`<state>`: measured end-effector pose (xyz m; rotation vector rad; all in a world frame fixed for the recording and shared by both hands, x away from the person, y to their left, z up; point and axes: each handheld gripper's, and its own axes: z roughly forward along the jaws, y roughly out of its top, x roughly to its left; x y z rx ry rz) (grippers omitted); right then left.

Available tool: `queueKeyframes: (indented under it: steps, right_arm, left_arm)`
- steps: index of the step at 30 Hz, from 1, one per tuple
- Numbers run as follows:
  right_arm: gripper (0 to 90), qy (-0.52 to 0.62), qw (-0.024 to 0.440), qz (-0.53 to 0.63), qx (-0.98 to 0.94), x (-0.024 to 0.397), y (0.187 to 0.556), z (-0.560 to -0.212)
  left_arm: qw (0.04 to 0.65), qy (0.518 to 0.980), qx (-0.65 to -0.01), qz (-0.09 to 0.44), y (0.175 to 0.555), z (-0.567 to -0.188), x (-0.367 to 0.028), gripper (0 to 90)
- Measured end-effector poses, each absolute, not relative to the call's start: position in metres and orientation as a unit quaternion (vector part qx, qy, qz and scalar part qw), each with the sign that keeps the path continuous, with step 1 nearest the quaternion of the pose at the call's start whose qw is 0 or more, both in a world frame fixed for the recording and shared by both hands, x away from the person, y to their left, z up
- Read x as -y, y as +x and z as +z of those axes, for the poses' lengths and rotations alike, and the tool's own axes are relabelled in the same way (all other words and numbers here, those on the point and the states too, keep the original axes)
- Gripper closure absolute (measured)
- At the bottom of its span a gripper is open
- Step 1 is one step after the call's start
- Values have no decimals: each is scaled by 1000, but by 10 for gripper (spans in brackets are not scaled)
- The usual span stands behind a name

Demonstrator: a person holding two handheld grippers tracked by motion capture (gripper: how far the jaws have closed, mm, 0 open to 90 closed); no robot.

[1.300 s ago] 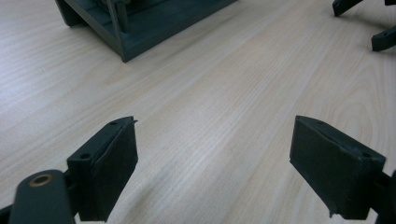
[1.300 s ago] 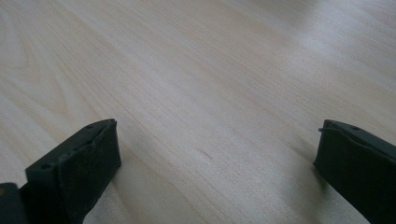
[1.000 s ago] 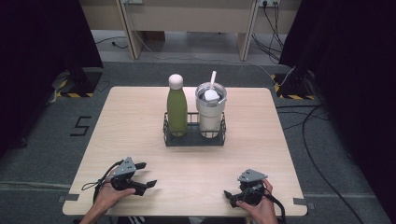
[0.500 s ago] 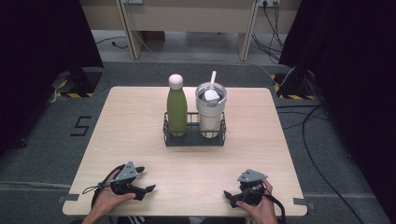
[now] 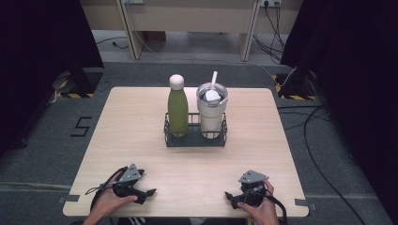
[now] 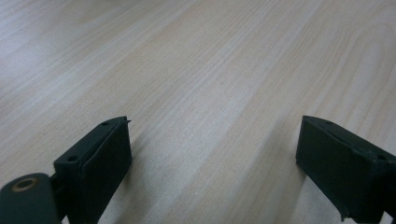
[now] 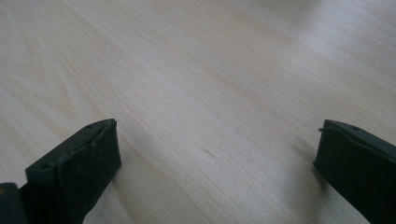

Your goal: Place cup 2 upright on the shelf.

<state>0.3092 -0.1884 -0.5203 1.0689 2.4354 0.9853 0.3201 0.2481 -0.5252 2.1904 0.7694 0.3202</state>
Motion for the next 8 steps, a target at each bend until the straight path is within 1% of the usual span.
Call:
queueKeyframes:
  steps: [8]
  right_arm:
    - [5, 372, 152, 343, -849, 188, 309, -520]
  left_arm:
    - [386, 865, -296, 121, 320, -526, -247, 54]
